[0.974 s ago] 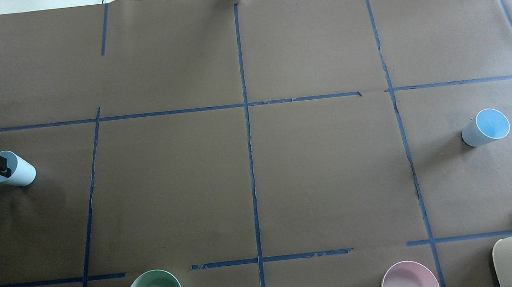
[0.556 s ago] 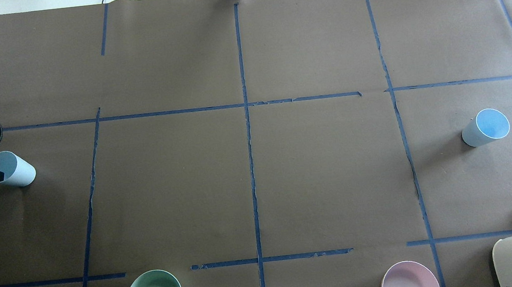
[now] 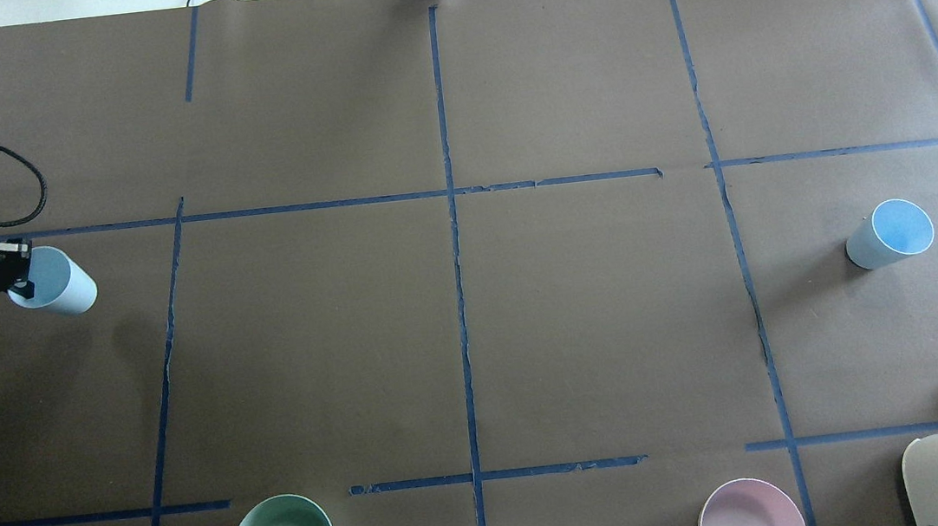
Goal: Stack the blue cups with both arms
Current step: 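Carry the cup with the left gripper to the table center and set it down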
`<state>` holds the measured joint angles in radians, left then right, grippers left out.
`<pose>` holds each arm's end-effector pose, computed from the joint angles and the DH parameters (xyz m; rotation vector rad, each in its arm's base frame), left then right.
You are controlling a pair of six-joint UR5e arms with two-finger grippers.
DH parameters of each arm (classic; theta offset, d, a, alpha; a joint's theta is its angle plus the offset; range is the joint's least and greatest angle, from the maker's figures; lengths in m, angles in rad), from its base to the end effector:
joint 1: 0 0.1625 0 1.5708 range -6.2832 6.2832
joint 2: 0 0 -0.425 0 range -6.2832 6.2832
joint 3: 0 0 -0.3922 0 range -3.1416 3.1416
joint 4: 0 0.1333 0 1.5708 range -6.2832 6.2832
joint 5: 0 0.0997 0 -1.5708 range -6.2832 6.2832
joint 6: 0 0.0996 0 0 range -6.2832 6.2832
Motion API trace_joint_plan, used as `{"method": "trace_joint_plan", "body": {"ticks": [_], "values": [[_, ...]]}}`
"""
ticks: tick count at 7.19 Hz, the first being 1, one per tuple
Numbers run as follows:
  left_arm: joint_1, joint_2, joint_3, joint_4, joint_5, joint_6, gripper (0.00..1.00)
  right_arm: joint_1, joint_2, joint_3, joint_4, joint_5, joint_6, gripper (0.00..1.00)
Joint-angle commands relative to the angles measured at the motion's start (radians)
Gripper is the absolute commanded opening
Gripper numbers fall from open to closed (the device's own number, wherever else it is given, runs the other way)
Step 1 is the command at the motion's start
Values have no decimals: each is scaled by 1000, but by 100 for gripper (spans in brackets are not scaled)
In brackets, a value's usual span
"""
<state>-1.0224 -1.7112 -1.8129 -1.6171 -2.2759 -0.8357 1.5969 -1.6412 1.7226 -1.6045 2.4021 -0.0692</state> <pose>0.2257 -0.5014 0.4645 -0.1266 0.7962 -0.1204 0.0718 -0.4621 0.6168 0.0845 -0.8282 -0.0604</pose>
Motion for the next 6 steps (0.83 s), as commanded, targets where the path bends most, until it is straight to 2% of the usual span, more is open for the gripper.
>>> {"method": "trace_joint_plan", "body": {"ticks": [1, 2, 4, 5, 6], "values": [[10, -216, -74, 291, -1, -5, 0, 0, 3, -5, 0, 0, 0, 100], [75, -275, -72, 322, -1, -25, 0, 0, 4, 3, 0, 0, 0, 100], [279, -440, -24, 313, 21, -315, 0, 0, 6, 2, 2, 3, 0, 100], [332, -484, 3, 280, 76, -389, 0, 0, 7, -6, 2, 14, -4, 100], [364, -516, 54, 166, 84, -483, 0, 0, 8, -2, 5, 12, -4, 100]]}}
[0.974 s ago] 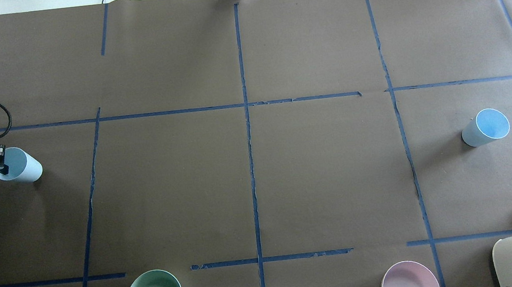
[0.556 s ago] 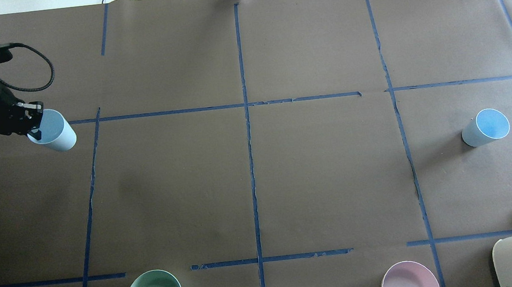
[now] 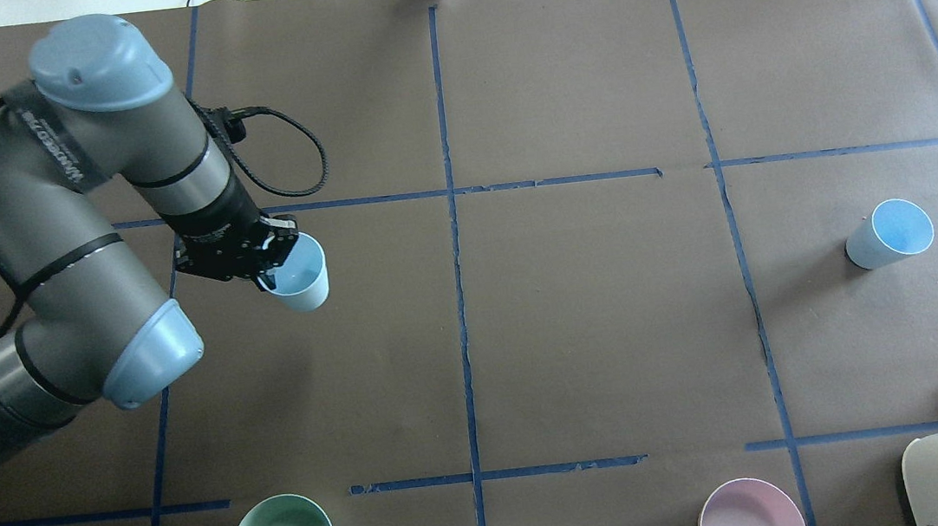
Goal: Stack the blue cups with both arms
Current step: 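Carry the cup with the left gripper to the table center and set it down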
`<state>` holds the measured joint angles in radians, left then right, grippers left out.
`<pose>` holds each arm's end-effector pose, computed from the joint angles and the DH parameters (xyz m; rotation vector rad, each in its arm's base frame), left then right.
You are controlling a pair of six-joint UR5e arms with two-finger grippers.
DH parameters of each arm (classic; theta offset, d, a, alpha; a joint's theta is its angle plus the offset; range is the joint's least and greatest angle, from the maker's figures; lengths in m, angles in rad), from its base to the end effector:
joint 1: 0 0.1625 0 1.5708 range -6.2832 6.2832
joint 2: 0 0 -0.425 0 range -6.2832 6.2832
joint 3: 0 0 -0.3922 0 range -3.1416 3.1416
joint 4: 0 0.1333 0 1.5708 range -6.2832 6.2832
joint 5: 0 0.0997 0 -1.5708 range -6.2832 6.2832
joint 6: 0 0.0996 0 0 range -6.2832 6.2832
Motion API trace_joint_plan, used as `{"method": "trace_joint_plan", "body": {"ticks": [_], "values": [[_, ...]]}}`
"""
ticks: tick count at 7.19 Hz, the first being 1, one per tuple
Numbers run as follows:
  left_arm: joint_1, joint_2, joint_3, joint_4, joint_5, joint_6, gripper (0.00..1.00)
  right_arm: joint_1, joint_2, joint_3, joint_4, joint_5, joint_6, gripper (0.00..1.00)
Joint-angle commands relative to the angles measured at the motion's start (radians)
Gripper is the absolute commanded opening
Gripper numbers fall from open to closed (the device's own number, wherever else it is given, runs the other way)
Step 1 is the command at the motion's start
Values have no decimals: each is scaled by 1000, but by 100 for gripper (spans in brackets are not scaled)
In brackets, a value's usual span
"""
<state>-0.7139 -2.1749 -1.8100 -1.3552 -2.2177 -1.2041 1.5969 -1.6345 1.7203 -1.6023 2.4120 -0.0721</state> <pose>0.4279 -0.4676 0.2251 -0.2245 0.8398 -0.1221 0.0712 -0.4652 0.6139 0.0923 -0.8376 -0.0661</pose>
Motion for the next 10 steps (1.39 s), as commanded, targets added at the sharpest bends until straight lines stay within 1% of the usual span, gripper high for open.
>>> {"method": "trace_joint_plan", "body": {"ticks": [1, 2, 3, 5, 7, 9, 10], "values": [[72, -130, 151, -155, 29, -167, 0, 0, -1, 2, 2, 4, 0, 100], [105, -188, 222, -182, 62, -176, 0, 0, 1, 2, 2, 4, 0, 100], [119, -219, 271, -209, 87, -198, 0, 0, 1, 2, 2, 4, 0, 100], [139, -238, 335, -271, 96, -203, 0, 0, 1, 5, 2, 6, 0, 100], [140, -247, 373, -304, 116, -201, 6, 0, 1, 5, 2, 10, 2, 100], [140, -235, 373, -305, 115, -198, 6, 0, 1, 5, 2, 31, 2, 100], [140, -232, 373, -305, 115, -199, 20, 0, 1, 7, 2, 42, 3, 100]]}}
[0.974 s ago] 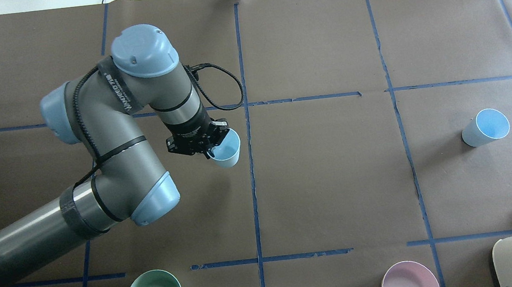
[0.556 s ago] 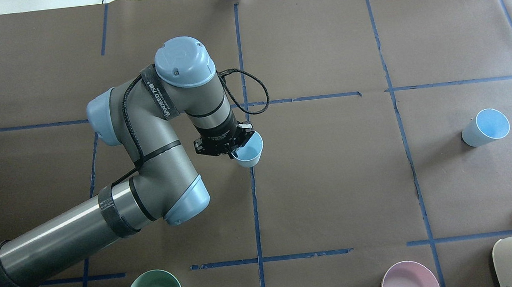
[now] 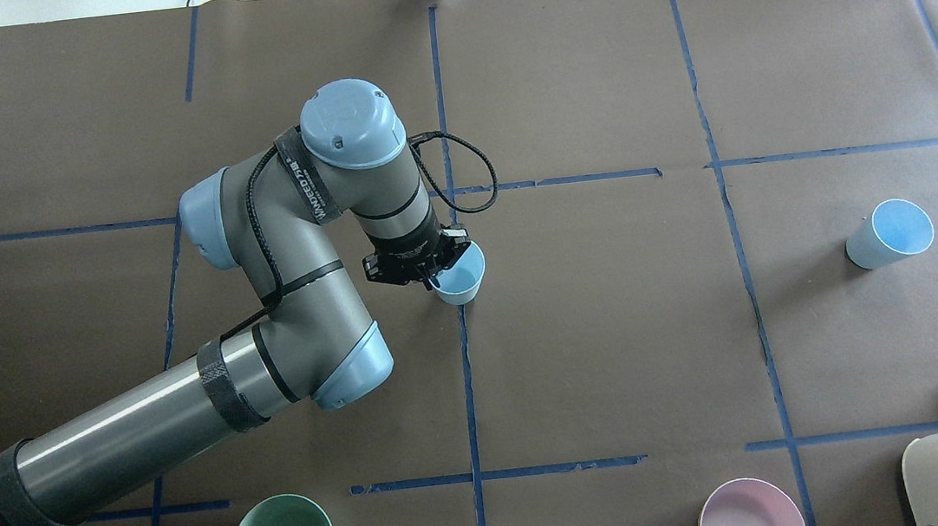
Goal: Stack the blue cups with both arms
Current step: 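Carry the cup with the left gripper to the table center and set it down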
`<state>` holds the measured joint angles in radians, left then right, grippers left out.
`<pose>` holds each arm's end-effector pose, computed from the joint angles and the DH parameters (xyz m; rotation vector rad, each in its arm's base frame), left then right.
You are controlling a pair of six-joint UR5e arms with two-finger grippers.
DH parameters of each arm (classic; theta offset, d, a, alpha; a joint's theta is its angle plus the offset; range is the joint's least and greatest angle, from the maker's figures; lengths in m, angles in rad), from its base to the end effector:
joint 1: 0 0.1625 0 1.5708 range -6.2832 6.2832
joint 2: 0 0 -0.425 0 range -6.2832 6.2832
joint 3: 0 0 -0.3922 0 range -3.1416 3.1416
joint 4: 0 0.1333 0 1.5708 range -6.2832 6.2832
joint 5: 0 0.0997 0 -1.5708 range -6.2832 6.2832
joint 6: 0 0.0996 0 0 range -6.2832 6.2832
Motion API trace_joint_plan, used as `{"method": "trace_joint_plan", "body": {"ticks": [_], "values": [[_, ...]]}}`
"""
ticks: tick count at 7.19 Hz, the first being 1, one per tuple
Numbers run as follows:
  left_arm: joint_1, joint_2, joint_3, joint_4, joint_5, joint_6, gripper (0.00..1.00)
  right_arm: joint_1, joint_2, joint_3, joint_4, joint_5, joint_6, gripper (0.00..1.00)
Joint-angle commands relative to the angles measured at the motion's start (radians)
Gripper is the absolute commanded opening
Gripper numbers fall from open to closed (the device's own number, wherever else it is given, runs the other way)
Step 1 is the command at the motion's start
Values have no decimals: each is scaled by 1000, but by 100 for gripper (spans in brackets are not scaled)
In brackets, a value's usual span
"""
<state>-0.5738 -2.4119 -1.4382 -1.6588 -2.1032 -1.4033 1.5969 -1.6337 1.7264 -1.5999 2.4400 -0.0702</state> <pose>0.5813 -0.4743 0.1793 -0.1878 0.9061 -0.1650 0.0694 -0.4657 0.6082 0.1013 -0.8652 -0.0689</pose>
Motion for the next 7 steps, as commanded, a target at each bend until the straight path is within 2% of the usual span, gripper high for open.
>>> {"method": "trace_joint_plan", "body": {"ticks": [1, 2, 4, 7], "values": [[0, 5, -1, -2, 2, -2, 89, -3, 0, 19, 2, 22, 59, 100], [0, 4, -7, -1, 2, -3, 100, -24, 0, 56, 2, 22, 119, 100], [0, 5, -33, 1, 2, 0, 100, -124, 0, 96, 27, 8, 234, 100], [-12, 45, -164, 31, -7, 0, 100, -262, -70, 88, 330, -82, 507, 100]]}}
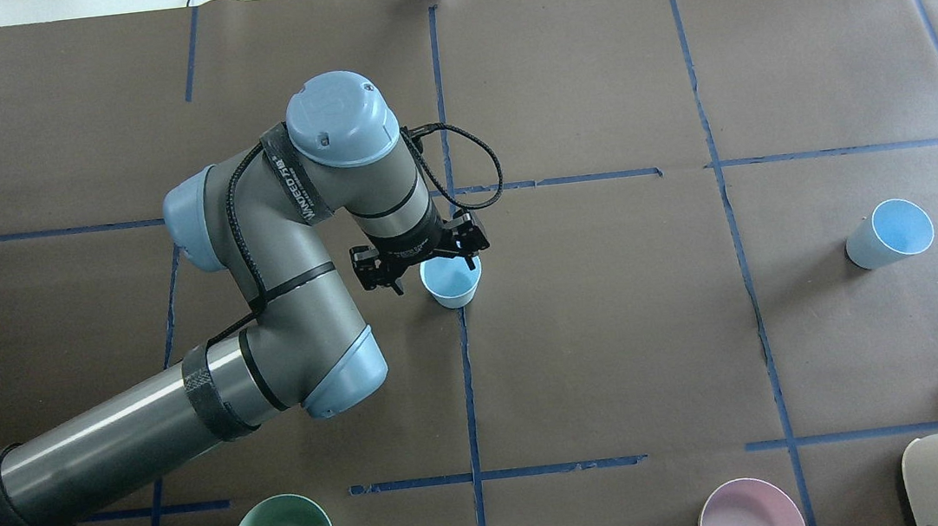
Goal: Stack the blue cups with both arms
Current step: 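Open the left gripper and withdraw it while the right gripper grasps the other light-blue cup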
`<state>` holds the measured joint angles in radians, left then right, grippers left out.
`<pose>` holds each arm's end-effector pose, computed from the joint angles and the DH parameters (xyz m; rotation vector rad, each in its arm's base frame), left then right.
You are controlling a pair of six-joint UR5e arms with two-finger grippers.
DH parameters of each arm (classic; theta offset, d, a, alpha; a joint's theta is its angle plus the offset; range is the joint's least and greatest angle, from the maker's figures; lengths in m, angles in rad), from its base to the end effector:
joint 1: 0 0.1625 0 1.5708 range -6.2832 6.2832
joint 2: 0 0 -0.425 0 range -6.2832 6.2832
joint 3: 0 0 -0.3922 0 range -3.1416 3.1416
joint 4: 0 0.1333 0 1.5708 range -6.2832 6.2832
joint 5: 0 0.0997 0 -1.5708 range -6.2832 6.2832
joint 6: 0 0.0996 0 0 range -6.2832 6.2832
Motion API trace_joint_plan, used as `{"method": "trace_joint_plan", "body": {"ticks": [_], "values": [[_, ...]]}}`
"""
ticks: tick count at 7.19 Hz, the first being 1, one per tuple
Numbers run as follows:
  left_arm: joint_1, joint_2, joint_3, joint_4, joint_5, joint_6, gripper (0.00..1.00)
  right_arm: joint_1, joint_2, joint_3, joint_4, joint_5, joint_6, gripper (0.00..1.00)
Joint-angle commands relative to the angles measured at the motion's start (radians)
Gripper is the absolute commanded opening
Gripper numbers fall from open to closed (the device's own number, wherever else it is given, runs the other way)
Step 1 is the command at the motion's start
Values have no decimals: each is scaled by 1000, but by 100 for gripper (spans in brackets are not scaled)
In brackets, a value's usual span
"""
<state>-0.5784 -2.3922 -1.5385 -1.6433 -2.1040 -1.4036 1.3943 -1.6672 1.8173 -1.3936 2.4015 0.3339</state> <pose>0.5556 -0.4614 0.1538 -0.1588 0.9634 -0.1484 -0.0224 -0.4662 0.5584 0.0903 -0.8735 0.0112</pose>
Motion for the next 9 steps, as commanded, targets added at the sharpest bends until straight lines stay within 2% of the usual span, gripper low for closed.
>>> {"method": "trace_joint_plan", "body": {"ticks": [1, 3, 4, 5, 8, 9], "values": [[-33, 45, -142, 89, -8, 8, 100, -96, -54, -6, 178, -68, 158, 100], [-58, 118, -352, 196, -7, 9, 100, -200, -57, -38, 279, -126, 281, 100], [-75, 155, -424, 245, -8, 18, 100, -277, -57, -68, 385, -172, 404, 100], [-87, 163, -446, 276, -7, 58, 100, -314, -57, -100, 451, -177, 459, 100], [-168, 223, -515, 333, -10, 113, 100, -345, -52, -147, 456, -180, 459, 100], [-199, 228, -544, 395, -8, 218, 100, -360, -48, -147, 456, -182, 462, 93]]}}
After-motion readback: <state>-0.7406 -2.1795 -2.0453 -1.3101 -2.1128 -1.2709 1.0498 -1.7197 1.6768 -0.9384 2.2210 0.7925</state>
